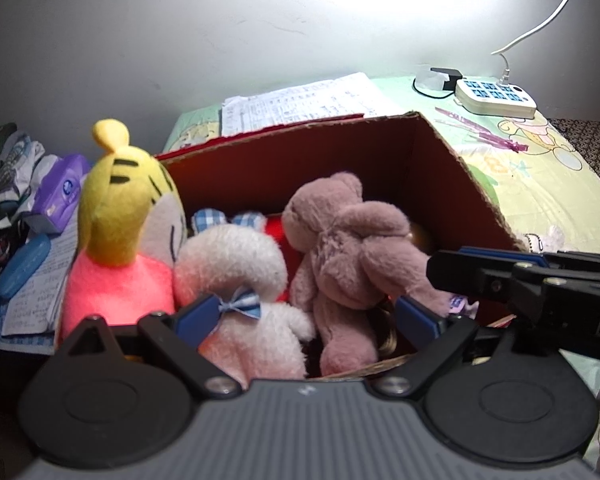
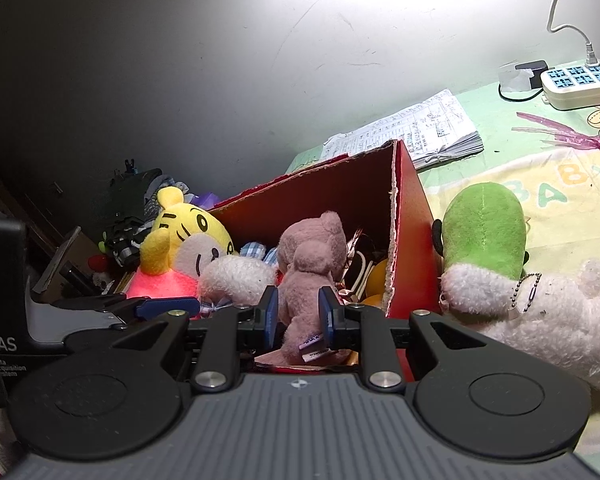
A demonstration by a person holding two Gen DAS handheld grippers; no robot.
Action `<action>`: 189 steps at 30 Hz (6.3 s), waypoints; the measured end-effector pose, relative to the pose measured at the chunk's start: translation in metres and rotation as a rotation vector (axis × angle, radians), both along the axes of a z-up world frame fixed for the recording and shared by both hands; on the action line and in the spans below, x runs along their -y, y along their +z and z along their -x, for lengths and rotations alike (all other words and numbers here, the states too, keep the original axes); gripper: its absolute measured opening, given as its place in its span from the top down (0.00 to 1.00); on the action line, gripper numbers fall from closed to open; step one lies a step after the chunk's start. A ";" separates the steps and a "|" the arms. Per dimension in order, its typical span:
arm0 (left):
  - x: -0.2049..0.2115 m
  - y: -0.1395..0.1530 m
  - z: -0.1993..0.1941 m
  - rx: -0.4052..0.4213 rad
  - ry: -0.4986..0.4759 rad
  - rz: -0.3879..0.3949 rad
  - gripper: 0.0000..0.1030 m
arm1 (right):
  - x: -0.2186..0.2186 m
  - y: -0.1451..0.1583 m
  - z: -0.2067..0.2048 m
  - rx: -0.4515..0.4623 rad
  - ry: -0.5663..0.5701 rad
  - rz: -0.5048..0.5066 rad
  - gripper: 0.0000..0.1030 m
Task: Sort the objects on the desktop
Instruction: 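Move both tools back to the white bunny on the bed, then grasp white plaid-eared bunny with right tool while left tool grips its body, then lift the bunny with both tools and carry it over the red box, then lower the bunny into the red box and open both tools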
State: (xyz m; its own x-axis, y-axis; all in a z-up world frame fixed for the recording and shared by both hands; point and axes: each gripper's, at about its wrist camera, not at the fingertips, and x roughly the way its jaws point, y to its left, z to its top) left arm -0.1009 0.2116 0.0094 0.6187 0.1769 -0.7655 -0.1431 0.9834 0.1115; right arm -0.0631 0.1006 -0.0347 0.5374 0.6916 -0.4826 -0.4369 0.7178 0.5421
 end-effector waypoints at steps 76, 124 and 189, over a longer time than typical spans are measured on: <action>0.099 -0.078 0.036 -0.174 -0.157 0.428 0.27 | 0.136 -0.088 0.011 -0.492 0.229 -0.229 0.65; 0.132 0.004 0.043 0.082 -0.507 0.308 0.24 | 0.148 -0.015 0.079 -0.247 -0.090 -0.269 0.60; -0.043 -0.031 -0.056 0.072 -0.261 0.390 0.07 | -0.029 0.044 -0.048 0.103 -0.152 0.227 0.67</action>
State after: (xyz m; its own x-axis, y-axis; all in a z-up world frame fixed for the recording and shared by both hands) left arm -0.0445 0.2546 -0.0214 0.6581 -0.2833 -0.6976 0.1204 0.9542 -0.2739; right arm -0.0155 0.1297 0.0090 0.6808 0.4799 -0.5533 -0.3596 0.8771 0.3183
